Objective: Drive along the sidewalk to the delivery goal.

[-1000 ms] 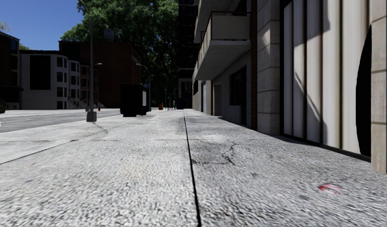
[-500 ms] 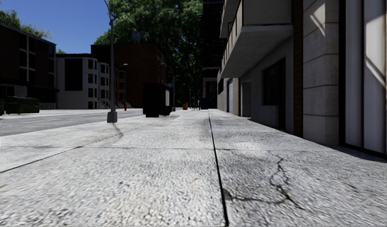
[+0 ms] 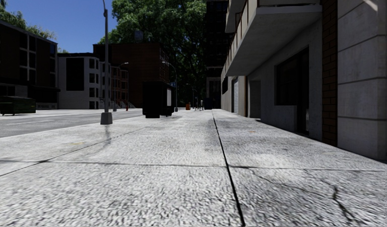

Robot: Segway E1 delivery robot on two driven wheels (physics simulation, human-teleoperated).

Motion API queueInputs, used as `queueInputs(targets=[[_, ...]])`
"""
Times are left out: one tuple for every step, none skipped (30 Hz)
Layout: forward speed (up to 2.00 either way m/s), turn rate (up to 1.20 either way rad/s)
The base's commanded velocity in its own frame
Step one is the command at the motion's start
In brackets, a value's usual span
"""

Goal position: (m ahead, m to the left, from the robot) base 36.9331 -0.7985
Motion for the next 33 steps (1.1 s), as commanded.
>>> queueInputs(targets=[[2.00,0.00],[2.00,0.00],[2.00,0.00],[2.00,0.00],[2.00,0.00],[2.00,0.00],[2.00,0.00],[2.00,0.00],[2.00,0.00],[2.00,0.00],[2.00,0.00],[2.00,0.00],[2.00,0.00],[2.00,0.00],[2.00,0.00],[2.00,0.00],[2.00,0.00],[2.00,0.00],[2.00,0.00],[2.00,0.00],[2.00,0.00],[2.00,0.00],[2.00,0.00],[2.00,0.00],[2.00,0.00],[2.00,0.00],[2.00,0.00],[2.00,0.00],[2.00,0.00],[2.00,0.00],[2.00,0.00],[2.00,0.00],[2.00,0.00]])
